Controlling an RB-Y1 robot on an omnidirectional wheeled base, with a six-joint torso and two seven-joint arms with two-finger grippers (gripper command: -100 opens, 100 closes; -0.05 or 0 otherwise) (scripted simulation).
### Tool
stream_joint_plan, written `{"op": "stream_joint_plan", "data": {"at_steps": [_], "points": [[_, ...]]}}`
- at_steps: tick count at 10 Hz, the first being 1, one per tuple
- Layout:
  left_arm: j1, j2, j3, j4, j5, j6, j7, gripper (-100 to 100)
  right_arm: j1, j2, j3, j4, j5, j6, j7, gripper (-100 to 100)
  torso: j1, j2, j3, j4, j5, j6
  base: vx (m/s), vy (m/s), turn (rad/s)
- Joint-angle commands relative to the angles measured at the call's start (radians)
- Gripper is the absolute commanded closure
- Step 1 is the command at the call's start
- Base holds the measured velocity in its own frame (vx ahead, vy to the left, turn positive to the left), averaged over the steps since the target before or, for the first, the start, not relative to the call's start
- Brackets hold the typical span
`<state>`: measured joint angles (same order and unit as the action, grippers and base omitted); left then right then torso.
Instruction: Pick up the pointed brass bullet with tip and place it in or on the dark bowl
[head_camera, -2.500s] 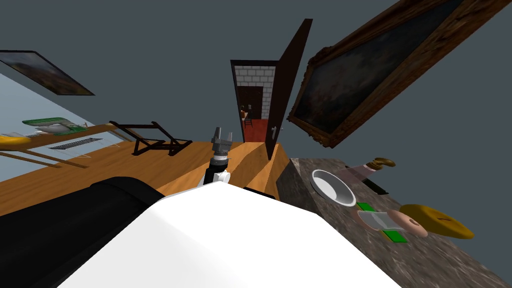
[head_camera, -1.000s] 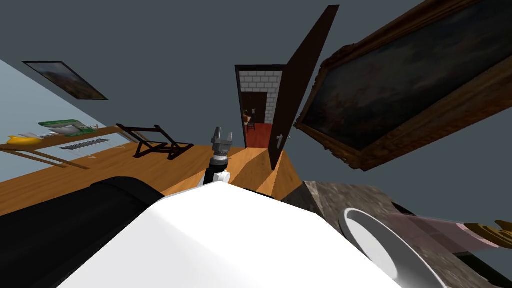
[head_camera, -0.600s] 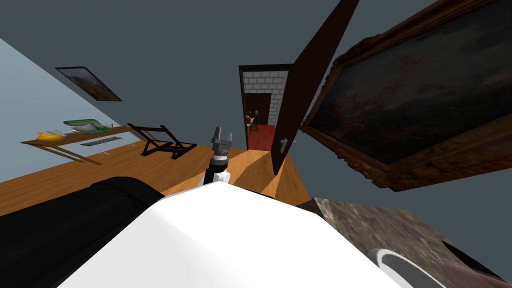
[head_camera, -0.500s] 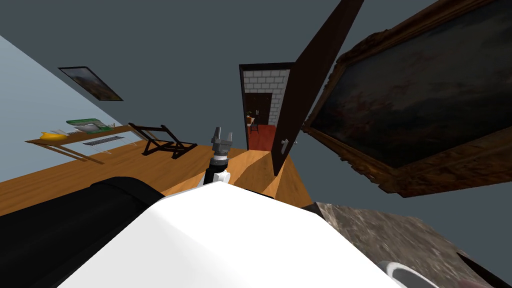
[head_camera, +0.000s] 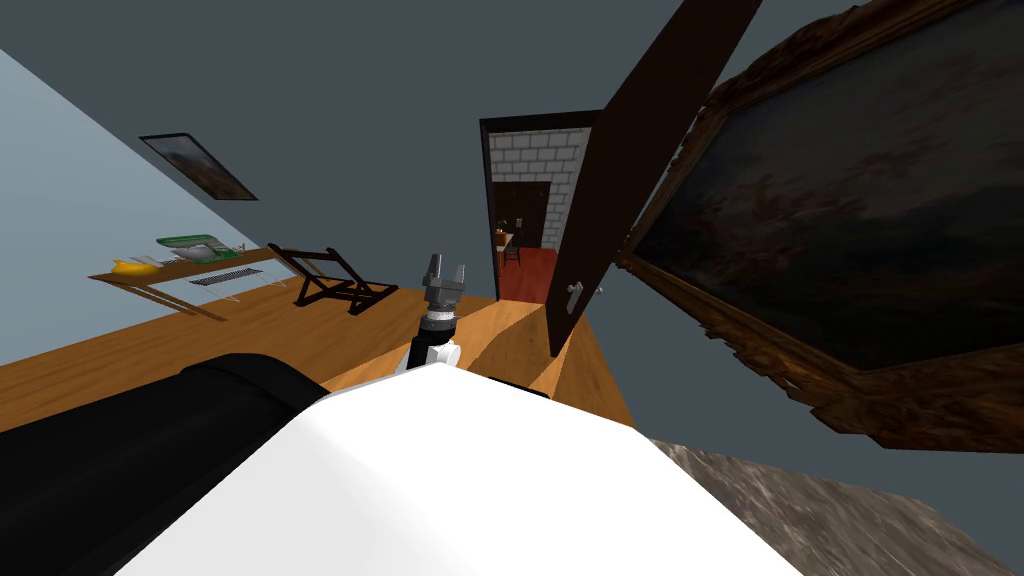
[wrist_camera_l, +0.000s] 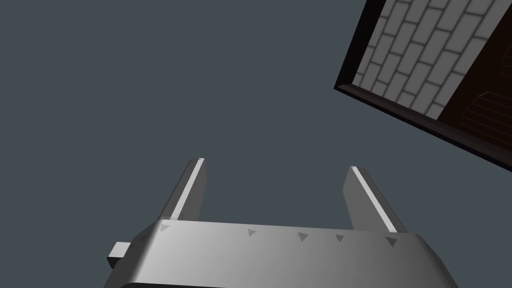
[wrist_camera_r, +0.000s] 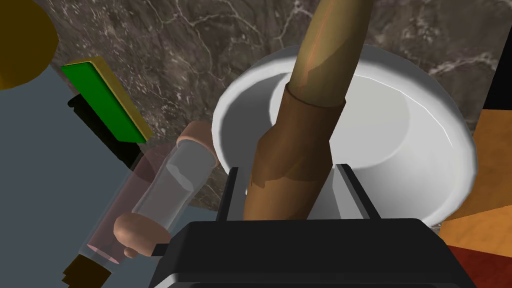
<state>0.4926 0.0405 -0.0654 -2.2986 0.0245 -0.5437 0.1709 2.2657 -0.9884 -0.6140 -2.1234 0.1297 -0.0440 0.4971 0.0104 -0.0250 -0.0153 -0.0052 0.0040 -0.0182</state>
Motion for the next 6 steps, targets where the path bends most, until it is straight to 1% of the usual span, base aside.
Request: {"op": "stream_joint_plan", "data": {"at_steps": [1,2,3,4,5,6], "points": [[0.0,0.0,0.0,0.0,0.0,0.0,0.0,0,0.05,-0.006,-0.002,0.004,-0.004,-0.012,0.0,100,0.0,0.0,0.0,0.0,0.0,0.0,0.063,-0.017,0.04],[0.0,0.0,0.0,0.0,0.0,0.0,0.0,0,0.063,-0.006,-0.002,0.004,-0.004,-0.012,0.0,100,0.0,0.001,0.0,0.0,0.0,0.0,0.037,-0.014,0.016],[0.0,0.0,0.0,0.0,0.0,0.0,0.0,0,0.086,-0.007,-0.004,0.004,-0.005,-0.015,0.0,100,0.001,0.003,0.001,0.001,0.0,0.0,0.023,-0.008,0.011],[0.0,0.0,0.0,0.0,0.0,0.0,0.0,0,0.066,-0.006,0.003,0.003,-0.002,-0.009,0.002,100,0.001,0.004,0.002,0.001,0.001,0.001,0.009,-0.003,-0.002],[0.0,0.0,0.0,0.0,0.0,0.0,0.0,0,0.068,-0.006,0.004,0.003,-0.002,-0.009,0.003,-100,0.002,0.005,0.003,0.001,0.001,0.0,0.0,0.0,0.0],[0.0,0.0,0.0,0.0,0.0,0.0,0.0,0,0.068,-0.006,0.004,0.003,-0.002,-0.009,0.003,-100,0.002,0.005,0.003,0.002,0.001,0.0,0.0,0.0,0.0]]}}
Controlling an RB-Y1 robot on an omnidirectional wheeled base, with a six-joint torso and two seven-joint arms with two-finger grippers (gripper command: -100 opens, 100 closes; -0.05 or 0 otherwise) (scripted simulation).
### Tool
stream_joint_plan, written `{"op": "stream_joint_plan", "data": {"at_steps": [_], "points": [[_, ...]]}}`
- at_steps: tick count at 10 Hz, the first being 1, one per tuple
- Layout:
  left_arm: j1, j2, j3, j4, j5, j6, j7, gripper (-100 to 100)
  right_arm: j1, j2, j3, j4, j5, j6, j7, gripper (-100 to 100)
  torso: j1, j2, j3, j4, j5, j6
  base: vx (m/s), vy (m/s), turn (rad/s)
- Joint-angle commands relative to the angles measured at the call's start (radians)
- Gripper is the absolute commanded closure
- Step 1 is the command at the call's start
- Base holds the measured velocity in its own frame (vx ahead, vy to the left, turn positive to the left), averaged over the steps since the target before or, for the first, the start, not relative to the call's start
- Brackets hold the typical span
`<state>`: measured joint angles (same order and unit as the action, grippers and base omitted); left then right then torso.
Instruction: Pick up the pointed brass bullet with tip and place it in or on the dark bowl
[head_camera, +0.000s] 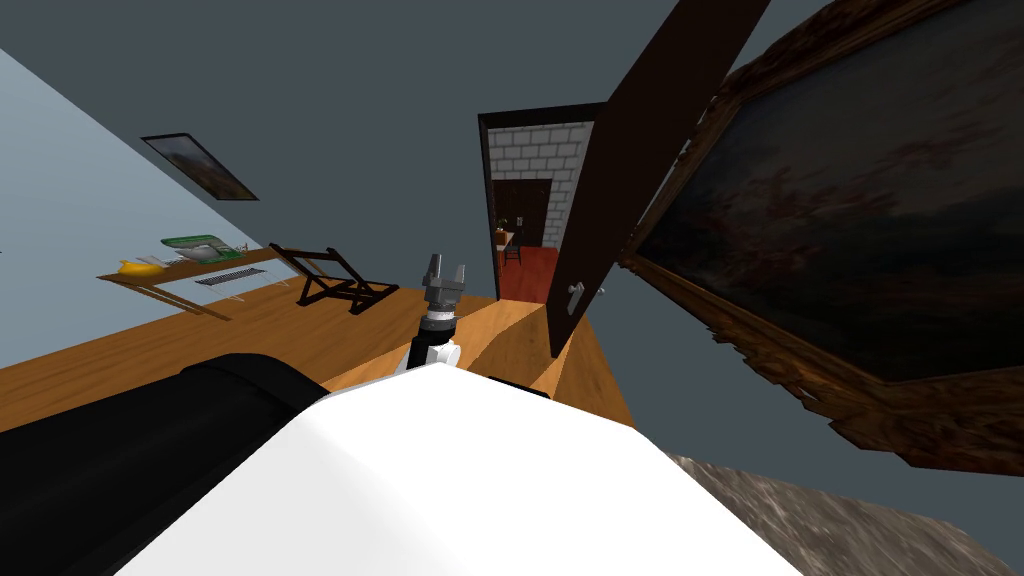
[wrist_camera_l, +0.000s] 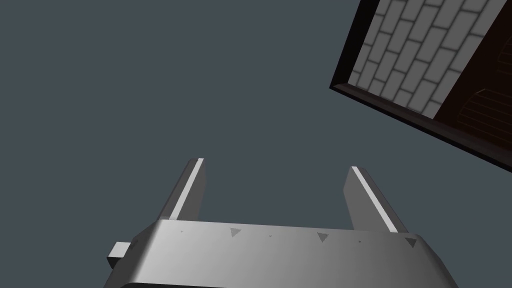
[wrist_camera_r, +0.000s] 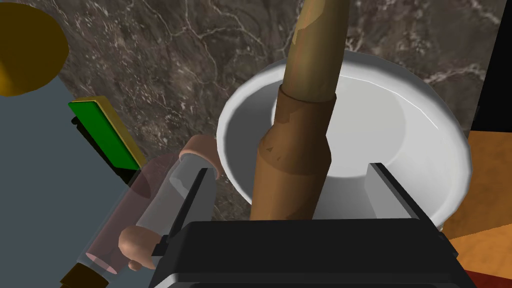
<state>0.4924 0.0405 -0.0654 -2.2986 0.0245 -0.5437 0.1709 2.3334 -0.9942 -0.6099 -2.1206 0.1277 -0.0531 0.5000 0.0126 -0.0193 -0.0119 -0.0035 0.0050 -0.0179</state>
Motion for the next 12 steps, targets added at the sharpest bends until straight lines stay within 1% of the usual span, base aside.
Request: {"op": "stream_joint_plan", "data": {"at_steps": [1,3,4,5,6,12], "points": [[0.0,0.0,0.0,0.0,0.0,0.0,0.0,0,0.0,0.0,0.0,0.0,0.0,0.0,0.0,-100,0.0,0.0,0.0,0.0,0.0,0.0,0.0,0.0,0.0],[0.0,0.0,0.0,0.0,0.0,0.0,0.0,0,0.0,0.0,0.0,0.0,0.0,0.0,0.0,-100,0.0,0.0,0.0,0.0,0.0,0.0,0.0,0.0,0.0],[0.0,0.0,0.0,0.0,0.0,0.0,0.0,0,0.0,0.0,0.0,0.0,0.0,0.0,0.0,0,0.0,0.0,0.0,0.0,0.0,0.0,0.0,0.0,0.0],[0.0,0.0,0.0,0.0,0.0,0.0,0.0,0,0.004,0.025,-0.001,0.031,0.01,-0.05,-0.001,-100,0.0,0.0,0.0,0.0,0.0,0.0,0.004,0.0,0.022],[0.0,0.0,0.0,0.0,0.0,0.0,0.0,0,0.004,0.025,-0.001,0.031,0.01,-0.053,-0.001,-100,0.0,0.0,0.0,0.0,0.0,0.0,0.005,-0.003,0.008],[0.0,0.0,0.0,0.0,0.0,0.0,0.0,0,0.014,0.101,-0.003,0.125,0.039,-0.214,-0.004,-100,0.0,0.0,0.0,0.0,0.0,0.0,0.004,-0.002,0.012]]}}
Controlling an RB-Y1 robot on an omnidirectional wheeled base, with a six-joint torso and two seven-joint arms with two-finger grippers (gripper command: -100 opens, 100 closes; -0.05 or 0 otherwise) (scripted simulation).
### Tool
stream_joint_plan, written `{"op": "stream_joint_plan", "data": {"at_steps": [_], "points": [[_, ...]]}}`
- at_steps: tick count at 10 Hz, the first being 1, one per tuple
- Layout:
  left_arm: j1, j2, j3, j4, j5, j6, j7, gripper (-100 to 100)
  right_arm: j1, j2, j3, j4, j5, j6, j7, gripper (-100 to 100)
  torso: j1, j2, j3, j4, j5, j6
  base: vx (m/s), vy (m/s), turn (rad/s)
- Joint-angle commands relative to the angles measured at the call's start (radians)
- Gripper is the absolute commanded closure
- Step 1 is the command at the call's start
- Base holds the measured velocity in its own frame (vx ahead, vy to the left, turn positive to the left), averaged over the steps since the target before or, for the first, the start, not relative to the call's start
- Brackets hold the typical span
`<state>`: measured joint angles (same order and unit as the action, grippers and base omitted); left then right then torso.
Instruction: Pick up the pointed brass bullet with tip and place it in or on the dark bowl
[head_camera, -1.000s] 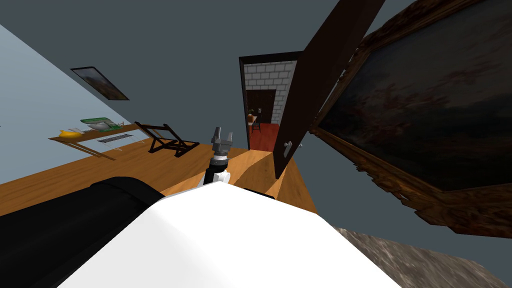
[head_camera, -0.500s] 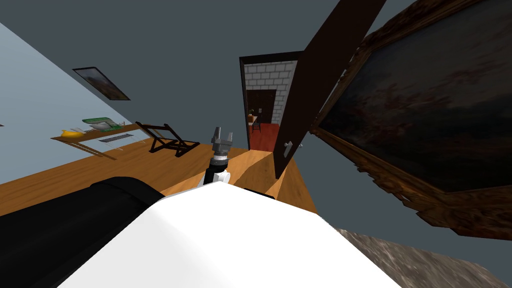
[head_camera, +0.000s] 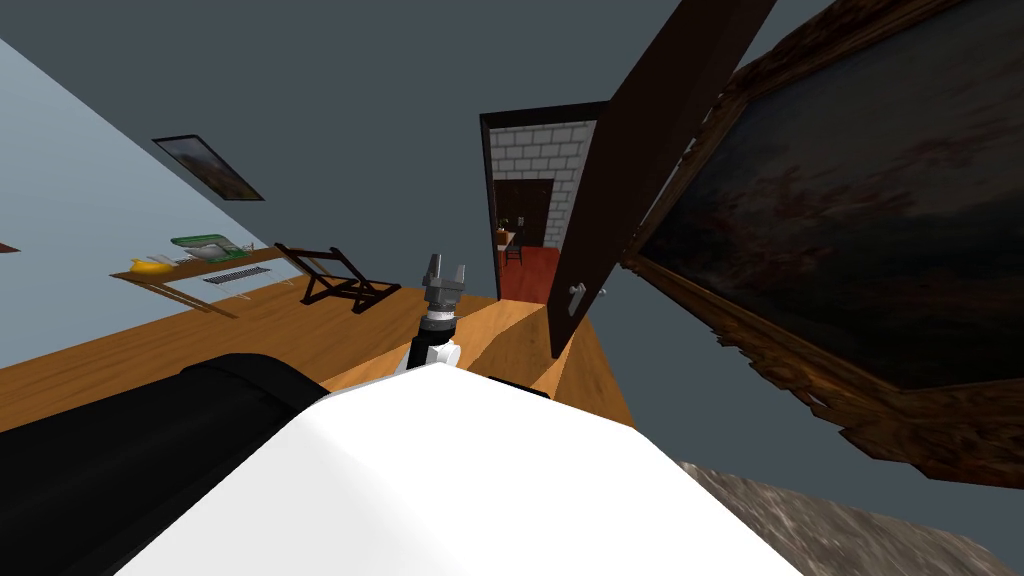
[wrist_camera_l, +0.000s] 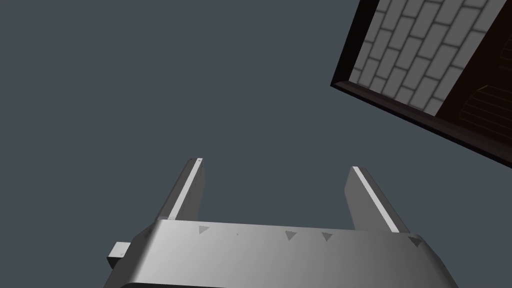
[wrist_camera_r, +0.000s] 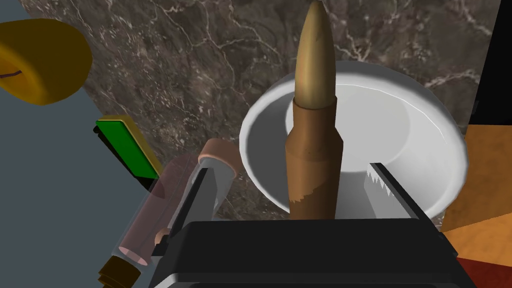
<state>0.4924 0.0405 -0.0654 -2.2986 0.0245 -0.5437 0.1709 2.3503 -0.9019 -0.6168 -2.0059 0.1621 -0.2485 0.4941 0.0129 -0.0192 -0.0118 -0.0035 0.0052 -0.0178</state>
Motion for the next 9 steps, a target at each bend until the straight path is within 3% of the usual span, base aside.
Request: {"op": "stream_joint_plan", "data": {"at_steps": [1,2,3,4,9], "points": [[0.0,0.0,0.0,0.0,0.0,0.0,0.0,0,-0.001,0.021,0.003,0.026,0.009,-0.045,0.001,-100,0.0,0.0,0.0,0.0,0.0,0.0,0.005,-0.003,0.015],[0.0,0.0,0.0,0.0,0.0,0.0,0.0,0,0.001,0.033,0.003,0.042,0.014,-0.072,0.0,-100,0.0,0.0,0.0,0.0,0.0,0.0,0.005,-0.002,0.015],[0.0,0.0,0.0,0.0,0.0,0.0,0.0,0,-0.005,0.026,0.007,0.039,0.012,-0.056,0.003,-100,0.0,0.0,0.0,0.0,0.0,0.0,0.0,0.0,0.0],[0.0,0.0,0.0,0.0,0.0,0.0,0.0,0,-0.005,0.027,0.007,0.04,0.013,-0.061,0.003,0,0.0,0.0,0.0,0.0,0.0,0.0,0.0,0.0,0.0],[0.0,0.0,0.0,0.0,0.0,0.0,0.0,0,-0.005,0.027,0.007,0.04,0.013,-0.061,0.003,0,0.0,0.0,0.0,0.0,0.0,0.0,0.0,0.0,0.0]]}}
